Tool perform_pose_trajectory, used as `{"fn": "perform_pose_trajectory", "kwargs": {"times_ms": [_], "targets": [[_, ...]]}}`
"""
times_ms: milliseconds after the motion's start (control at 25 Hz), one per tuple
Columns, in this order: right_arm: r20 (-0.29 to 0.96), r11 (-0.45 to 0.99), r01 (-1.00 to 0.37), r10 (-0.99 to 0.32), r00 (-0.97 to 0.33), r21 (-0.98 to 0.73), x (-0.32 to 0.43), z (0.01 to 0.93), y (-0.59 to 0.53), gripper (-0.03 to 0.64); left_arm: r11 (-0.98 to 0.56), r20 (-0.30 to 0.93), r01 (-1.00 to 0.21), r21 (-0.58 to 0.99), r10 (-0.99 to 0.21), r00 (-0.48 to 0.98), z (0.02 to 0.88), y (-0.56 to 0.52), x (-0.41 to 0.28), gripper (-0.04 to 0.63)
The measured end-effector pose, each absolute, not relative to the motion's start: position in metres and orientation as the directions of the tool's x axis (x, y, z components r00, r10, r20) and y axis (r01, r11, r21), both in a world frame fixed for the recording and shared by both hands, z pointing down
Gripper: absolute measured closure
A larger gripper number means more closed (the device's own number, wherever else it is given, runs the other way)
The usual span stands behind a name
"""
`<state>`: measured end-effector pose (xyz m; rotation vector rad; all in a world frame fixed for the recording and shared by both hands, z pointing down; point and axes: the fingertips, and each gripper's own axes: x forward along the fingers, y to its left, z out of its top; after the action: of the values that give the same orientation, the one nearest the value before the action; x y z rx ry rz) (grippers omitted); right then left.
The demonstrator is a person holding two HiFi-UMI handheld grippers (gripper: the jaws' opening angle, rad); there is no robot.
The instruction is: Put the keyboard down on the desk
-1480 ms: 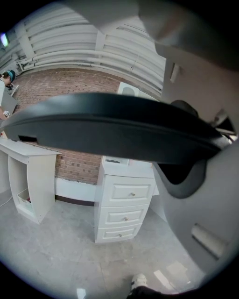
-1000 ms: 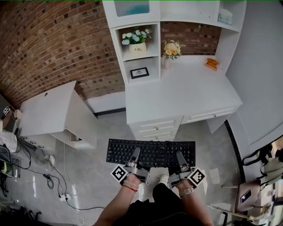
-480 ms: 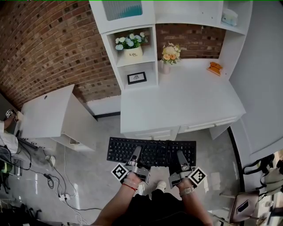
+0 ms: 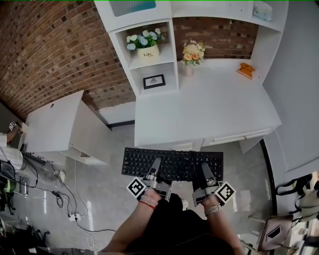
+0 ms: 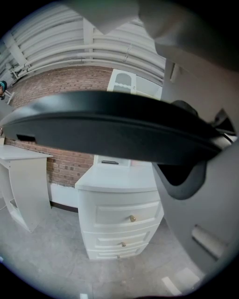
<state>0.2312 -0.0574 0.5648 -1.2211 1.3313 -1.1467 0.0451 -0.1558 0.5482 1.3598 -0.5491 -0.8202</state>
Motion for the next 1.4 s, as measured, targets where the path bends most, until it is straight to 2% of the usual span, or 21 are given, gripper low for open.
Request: {"fn": "perform_pose_trajectory", "kwargs": {"times_ms": [680,1400], "targets": [[-0.02,0.024,-0.104,-0.999,-0.04,-0.994,0.27,0.569,-0.115,0.545,0.039,-0.097,0.194,0.98,-0.761,0.641,0.557,-0.215,0.086,0.509],[0.084,-0.082,-0.046,-0.995,-0.053,-0.996,0.308,0.588,-0.24,0.545,0.194,-0.007,0.165,0.967,-0.627,0.779,0.586,-0.319,0.137,0.505]]}}
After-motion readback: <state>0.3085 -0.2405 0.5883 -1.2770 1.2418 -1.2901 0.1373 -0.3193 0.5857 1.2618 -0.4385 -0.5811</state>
